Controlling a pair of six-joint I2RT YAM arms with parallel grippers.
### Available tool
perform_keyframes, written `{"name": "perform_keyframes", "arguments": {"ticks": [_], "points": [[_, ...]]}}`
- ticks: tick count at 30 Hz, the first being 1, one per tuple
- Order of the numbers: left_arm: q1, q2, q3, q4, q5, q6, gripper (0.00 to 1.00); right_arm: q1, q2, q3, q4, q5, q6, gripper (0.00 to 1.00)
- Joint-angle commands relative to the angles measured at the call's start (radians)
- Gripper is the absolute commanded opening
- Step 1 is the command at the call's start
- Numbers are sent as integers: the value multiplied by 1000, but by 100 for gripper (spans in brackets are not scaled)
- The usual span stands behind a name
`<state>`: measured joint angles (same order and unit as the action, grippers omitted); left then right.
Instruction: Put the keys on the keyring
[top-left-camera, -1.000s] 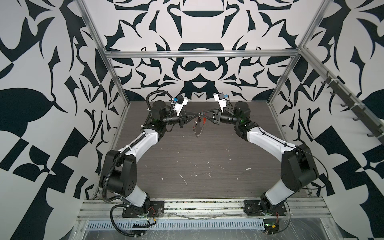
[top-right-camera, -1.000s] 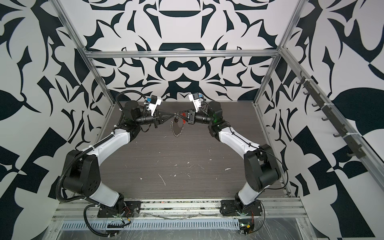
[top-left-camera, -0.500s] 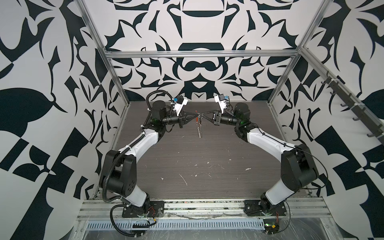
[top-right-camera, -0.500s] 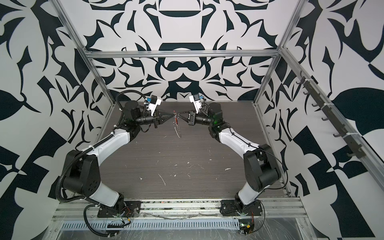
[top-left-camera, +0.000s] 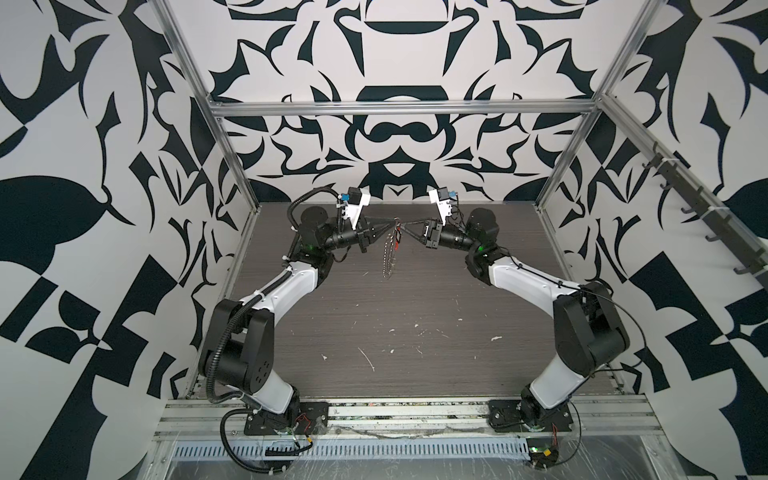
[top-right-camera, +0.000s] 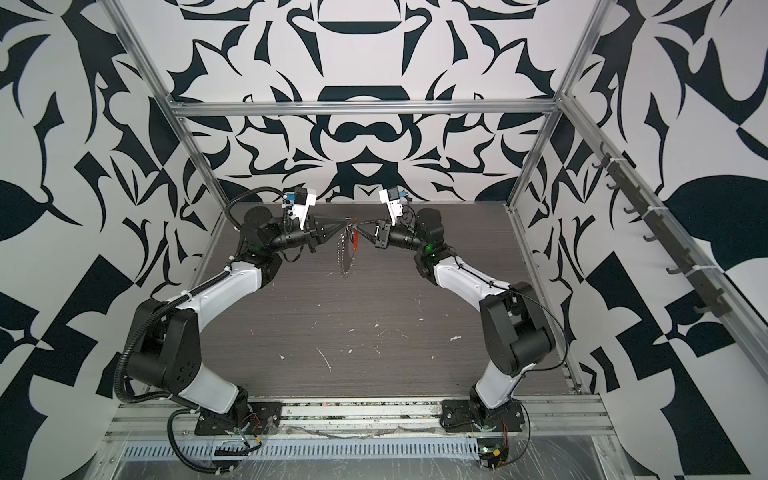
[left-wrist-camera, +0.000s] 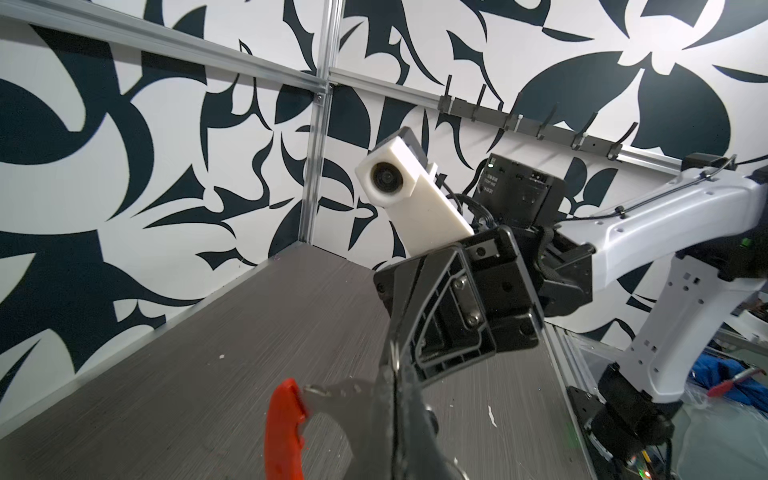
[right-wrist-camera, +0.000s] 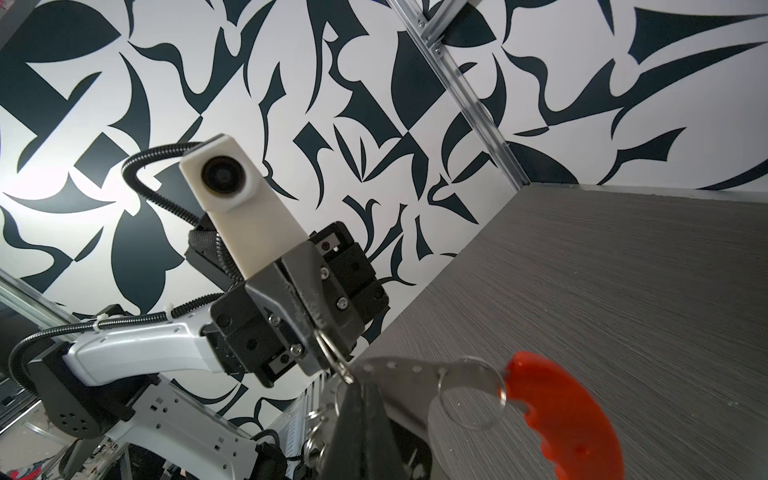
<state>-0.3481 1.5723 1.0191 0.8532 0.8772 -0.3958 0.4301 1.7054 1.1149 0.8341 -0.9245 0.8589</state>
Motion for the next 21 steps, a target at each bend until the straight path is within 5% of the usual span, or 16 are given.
{"name": "perform_keyframes", "arguments": {"ticks": [1,5,8,13,17,21], "points": [[-27,20,-18,371,-57,-155,0,30,56,40,156,-40,152,0],[-29,63,-37,492,-74,-209,0,30,108,76,306,-56,286,6],[-27,62,-45,477,-83,-194,0,29,98,89,219,-64,244,10],[-27,40,-45,373,-90,-121,0,0,-21,65,-244,40,-79,15],[-28,26,-52,321,-90,-85,0,-16,-141,96,-703,301,-407,20],[-28,26,-46,310,-65,-88,0,-19,-204,111,-810,426,-520,25]]}}
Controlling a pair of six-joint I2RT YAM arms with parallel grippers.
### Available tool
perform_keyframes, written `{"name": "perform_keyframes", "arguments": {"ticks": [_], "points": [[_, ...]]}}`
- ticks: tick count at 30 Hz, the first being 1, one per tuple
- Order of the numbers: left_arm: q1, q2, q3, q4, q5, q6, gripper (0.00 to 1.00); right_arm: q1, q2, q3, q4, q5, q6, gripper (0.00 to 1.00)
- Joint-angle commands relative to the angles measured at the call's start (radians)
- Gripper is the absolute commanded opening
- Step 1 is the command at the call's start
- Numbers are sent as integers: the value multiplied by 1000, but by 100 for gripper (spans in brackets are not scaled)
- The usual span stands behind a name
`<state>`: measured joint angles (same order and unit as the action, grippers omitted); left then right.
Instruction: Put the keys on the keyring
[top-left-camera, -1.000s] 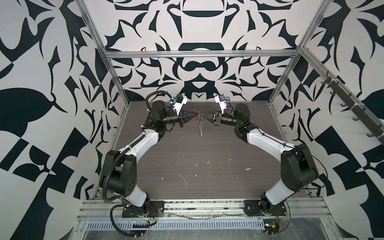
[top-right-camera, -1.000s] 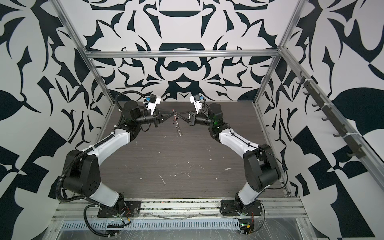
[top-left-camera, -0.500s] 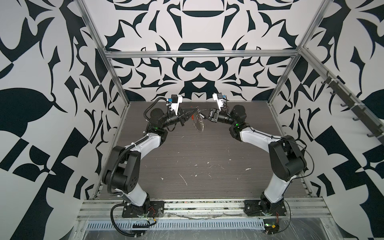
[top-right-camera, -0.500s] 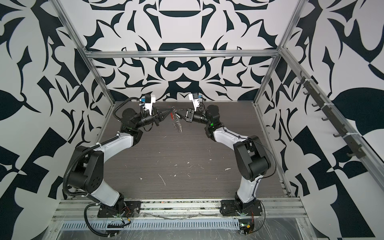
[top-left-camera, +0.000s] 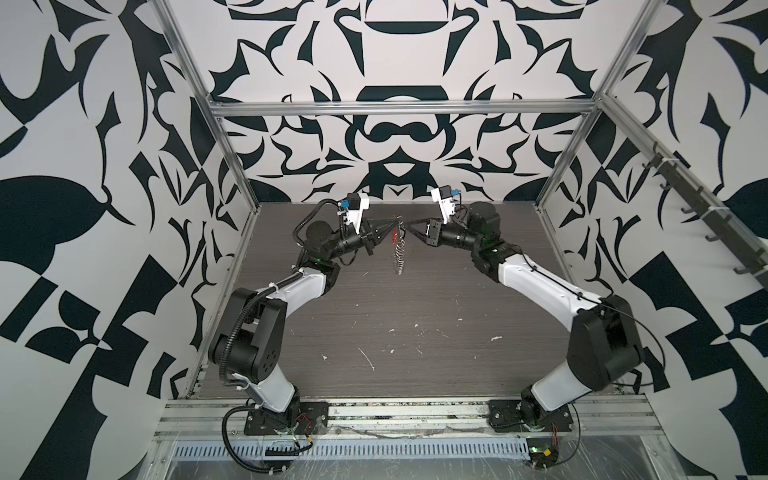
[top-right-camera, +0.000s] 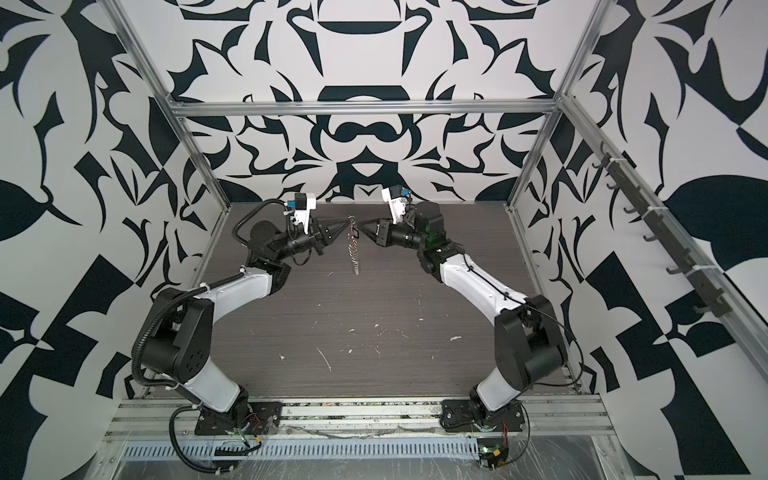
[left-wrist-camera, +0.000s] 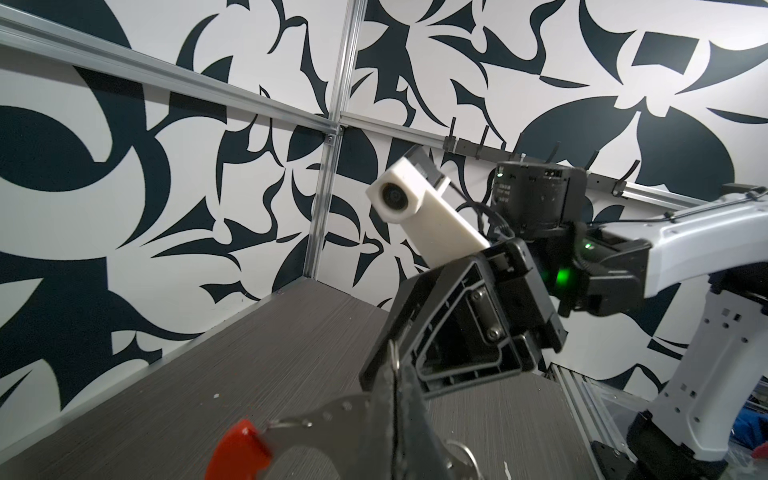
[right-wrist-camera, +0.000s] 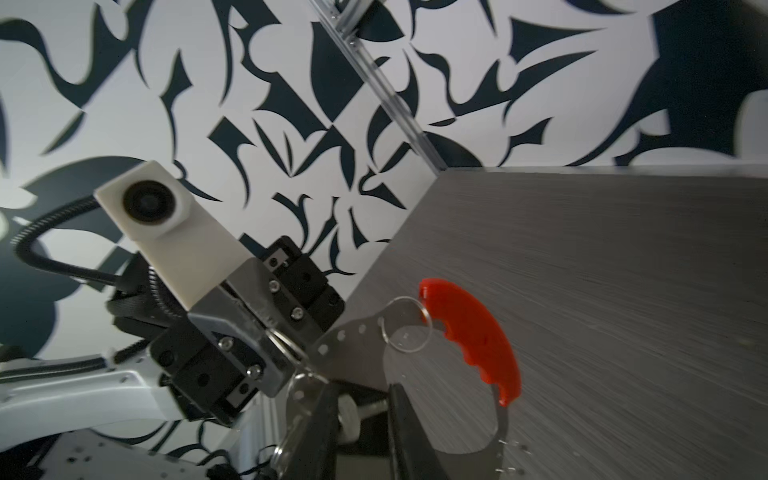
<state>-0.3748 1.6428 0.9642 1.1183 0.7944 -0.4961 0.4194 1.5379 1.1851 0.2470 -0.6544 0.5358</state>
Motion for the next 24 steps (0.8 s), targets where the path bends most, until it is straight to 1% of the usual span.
{"name": "perform_keyframes", "arguments": {"ticks": [1,4,8,13,21,24], "points": [[-1,-45,9,46,21,8,0,-8,-41,50,-232,157,-206,26],[-1,-42,12,58,21,-12,0,-8,-45,73,-235,150,-205,26],[0,-21,14,95,38,-53,0,-8,-51,55,-131,87,-181,26],[0,-1,32,107,55,-70,0,-8,-49,15,71,-24,-88,30],[-1,9,35,130,70,-105,0,-8,-19,8,263,-113,28,33],[-1,18,36,160,75,-130,0,-8,7,9,351,-159,97,33]]}}
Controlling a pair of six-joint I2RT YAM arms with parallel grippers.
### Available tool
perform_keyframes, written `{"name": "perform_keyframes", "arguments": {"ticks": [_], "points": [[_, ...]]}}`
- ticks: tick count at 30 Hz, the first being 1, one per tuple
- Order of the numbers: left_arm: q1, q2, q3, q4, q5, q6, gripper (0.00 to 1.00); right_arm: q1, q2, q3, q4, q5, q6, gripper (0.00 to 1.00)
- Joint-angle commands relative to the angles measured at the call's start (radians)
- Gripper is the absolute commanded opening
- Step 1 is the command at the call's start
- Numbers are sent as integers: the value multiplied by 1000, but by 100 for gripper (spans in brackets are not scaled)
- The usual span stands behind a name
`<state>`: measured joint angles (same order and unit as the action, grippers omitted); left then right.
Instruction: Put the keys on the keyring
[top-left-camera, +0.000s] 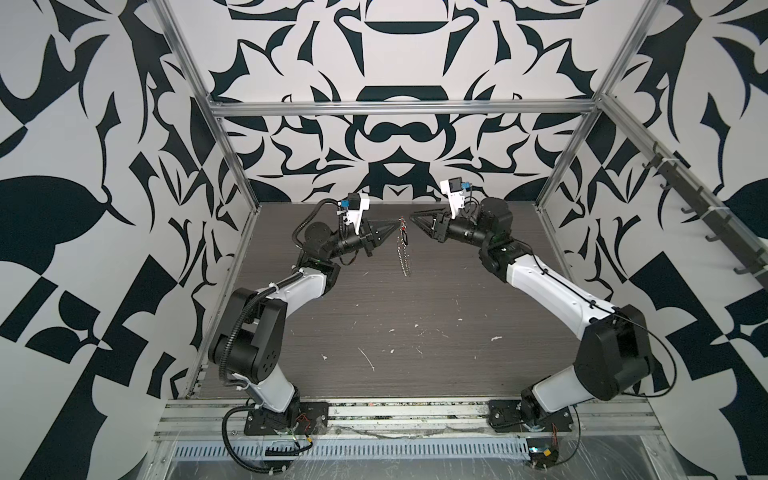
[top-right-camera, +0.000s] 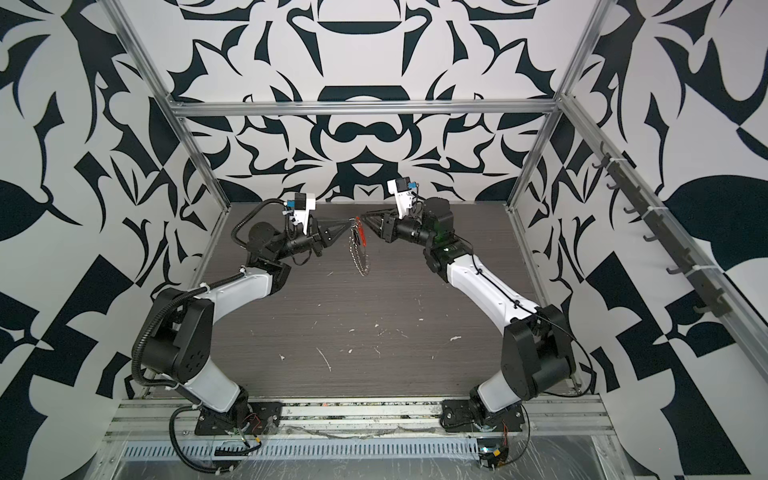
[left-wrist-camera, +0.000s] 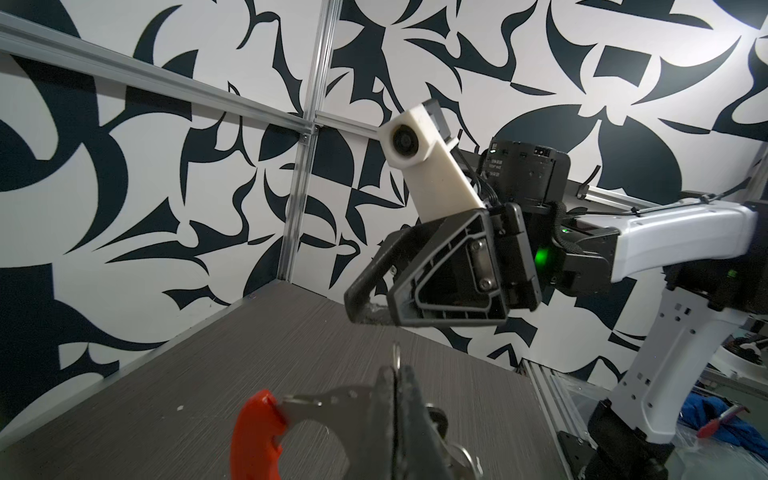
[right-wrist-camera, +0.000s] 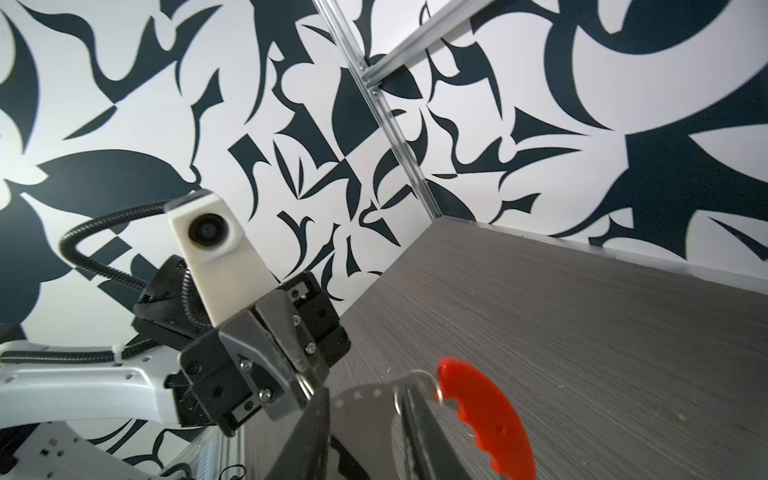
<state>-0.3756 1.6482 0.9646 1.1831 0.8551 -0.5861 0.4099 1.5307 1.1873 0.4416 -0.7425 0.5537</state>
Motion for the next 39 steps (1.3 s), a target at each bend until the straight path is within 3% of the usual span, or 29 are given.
{"name": "perform_keyframes", "arguments": {"ticks": [1,17,28,39], "points": [[0,15,36,104,15,-48,0,1,25,7,181,-85,100,33],[2,32,53,156,12,-96,0,10,51,-21,272,-120,175,32],[14,26,49,147,7,-95,0,7,14,-47,250,-112,146,42],[20,7,36,98,2,-63,0,3,-7,-63,280,-105,162,43]]}}
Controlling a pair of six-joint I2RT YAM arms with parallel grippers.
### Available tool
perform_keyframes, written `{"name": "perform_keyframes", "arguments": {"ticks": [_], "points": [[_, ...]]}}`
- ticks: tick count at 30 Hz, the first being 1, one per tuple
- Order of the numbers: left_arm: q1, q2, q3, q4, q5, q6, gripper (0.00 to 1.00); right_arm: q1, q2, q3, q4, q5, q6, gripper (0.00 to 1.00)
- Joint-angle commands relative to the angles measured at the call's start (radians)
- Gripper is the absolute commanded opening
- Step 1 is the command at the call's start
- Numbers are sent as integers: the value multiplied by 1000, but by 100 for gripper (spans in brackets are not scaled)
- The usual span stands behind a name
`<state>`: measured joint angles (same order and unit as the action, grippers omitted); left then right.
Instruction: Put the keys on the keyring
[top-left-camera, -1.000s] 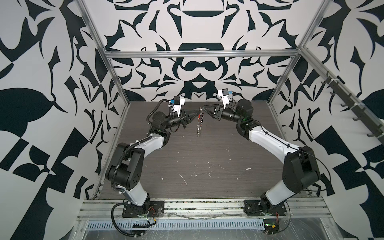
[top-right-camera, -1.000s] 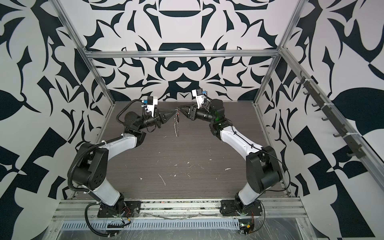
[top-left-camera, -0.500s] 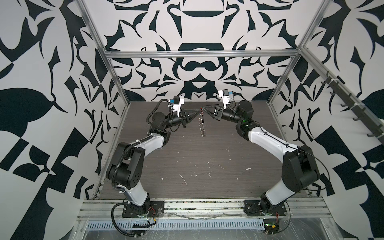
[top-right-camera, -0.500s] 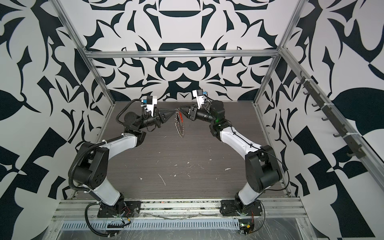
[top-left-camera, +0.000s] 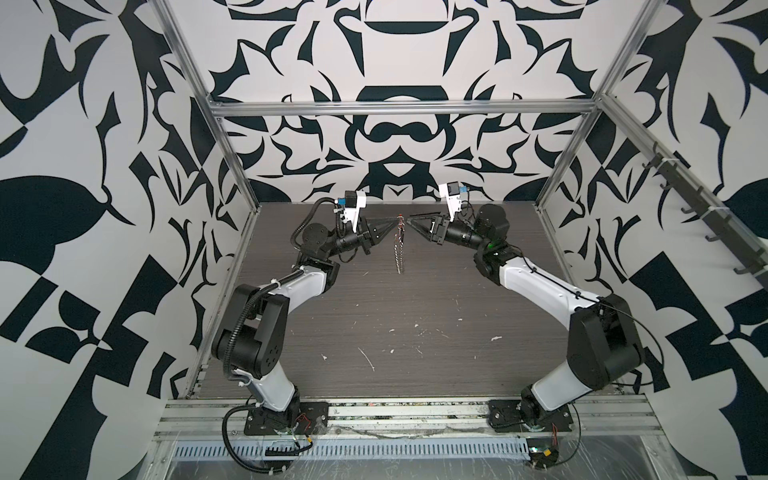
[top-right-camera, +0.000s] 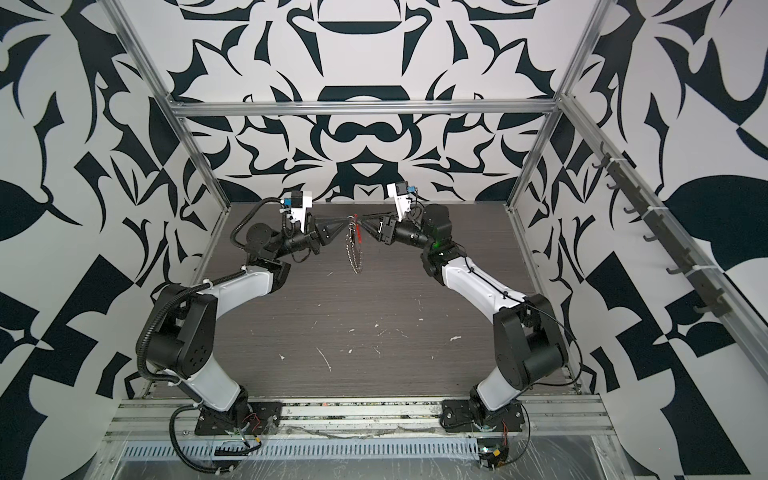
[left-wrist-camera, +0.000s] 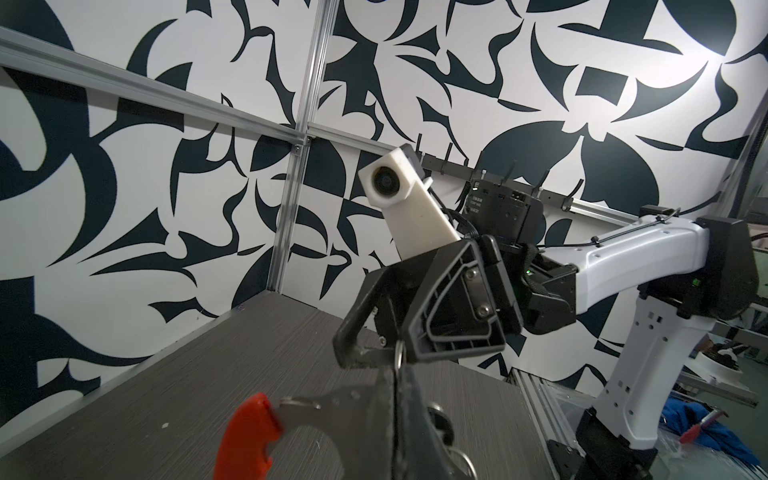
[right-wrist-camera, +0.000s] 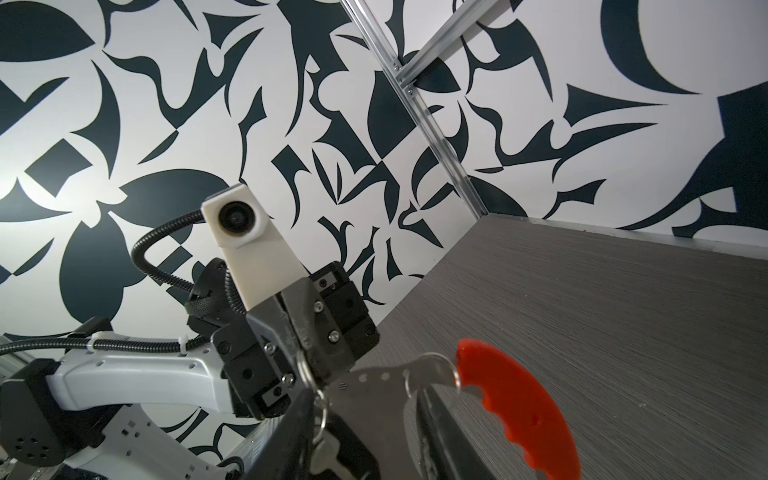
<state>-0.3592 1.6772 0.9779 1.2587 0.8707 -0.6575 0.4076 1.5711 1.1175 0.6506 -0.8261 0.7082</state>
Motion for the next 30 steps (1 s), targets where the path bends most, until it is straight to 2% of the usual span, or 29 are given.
{"name": "perform_keyframes", "arguments": {"ticks": [1,9,14,30], "points": [[5,-24,23,18,-14,12,0,4,-47,7,76,-21,13,42],[3,-27,26,7,-17,18,0,18,-4,21,155,-50,83,32],[4,-29,26,8,-16,13,0,25,10,25,155,-52,83,20],[5,-22,41,18,-9,-4,0,37,36,38,156,-62,81,20]]}}
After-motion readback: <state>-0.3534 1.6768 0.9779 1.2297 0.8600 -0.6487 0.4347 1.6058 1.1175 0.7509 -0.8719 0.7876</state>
